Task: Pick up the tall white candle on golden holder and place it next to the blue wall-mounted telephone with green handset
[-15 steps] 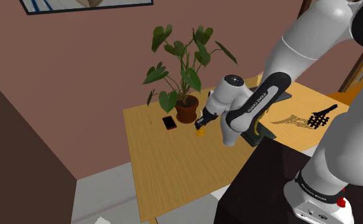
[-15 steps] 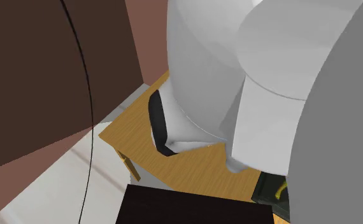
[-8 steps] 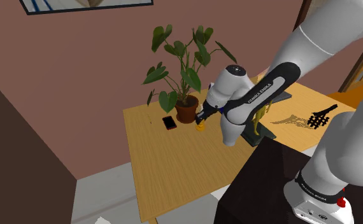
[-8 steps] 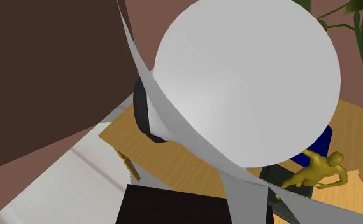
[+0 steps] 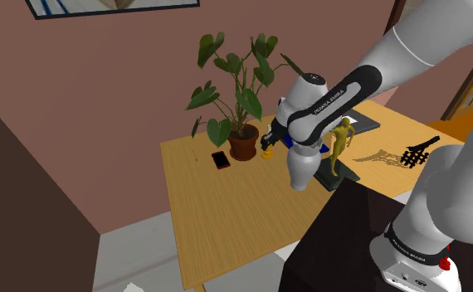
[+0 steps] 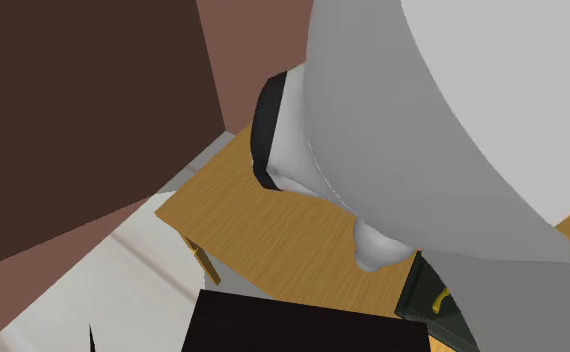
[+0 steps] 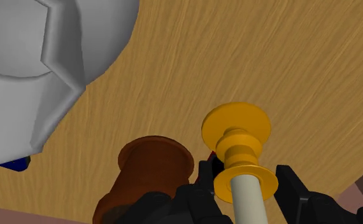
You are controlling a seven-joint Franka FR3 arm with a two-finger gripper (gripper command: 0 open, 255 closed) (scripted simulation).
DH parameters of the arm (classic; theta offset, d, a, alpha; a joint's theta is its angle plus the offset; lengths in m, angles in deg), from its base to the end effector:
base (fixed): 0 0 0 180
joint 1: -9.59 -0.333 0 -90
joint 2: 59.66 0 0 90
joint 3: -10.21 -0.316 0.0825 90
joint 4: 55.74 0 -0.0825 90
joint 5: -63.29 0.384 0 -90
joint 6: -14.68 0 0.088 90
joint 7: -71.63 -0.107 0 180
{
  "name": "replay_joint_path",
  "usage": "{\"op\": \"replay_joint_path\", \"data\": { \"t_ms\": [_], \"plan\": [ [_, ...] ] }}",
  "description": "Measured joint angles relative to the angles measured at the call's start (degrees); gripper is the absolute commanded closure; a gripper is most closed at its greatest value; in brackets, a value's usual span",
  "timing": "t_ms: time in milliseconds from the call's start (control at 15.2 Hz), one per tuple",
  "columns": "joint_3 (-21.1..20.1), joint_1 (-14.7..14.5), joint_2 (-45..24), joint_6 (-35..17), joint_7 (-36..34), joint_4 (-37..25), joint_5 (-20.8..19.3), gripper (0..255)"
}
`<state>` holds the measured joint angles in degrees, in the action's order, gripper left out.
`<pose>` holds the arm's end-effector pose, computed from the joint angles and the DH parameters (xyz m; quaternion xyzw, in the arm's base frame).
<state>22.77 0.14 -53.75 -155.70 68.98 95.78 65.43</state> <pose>0.4584 -0.0268 0.3240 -0.9745 0.0682 -0.2131 0.0172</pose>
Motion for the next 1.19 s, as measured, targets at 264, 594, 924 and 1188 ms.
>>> {"op": "replay_joint_path", "data": {
  "t_ms": [264, 594, 924, 1188],
  "plan": [
    [6.65, -1.83, -2.63, 1.51, 14.97, -3.65, 10.86, 255],
    [10.72, -0.50, -7.62, 5.40, 30.87, -10.77, 22.97, 255],
    [12.75, 4.22, -12.19, 10.73, 42.87, -17.98, 30.55, 255],
    [12.49, 7.87, -17.12, 13.42, 49.74, -23.42, 35.91, 255]
  ]
}}
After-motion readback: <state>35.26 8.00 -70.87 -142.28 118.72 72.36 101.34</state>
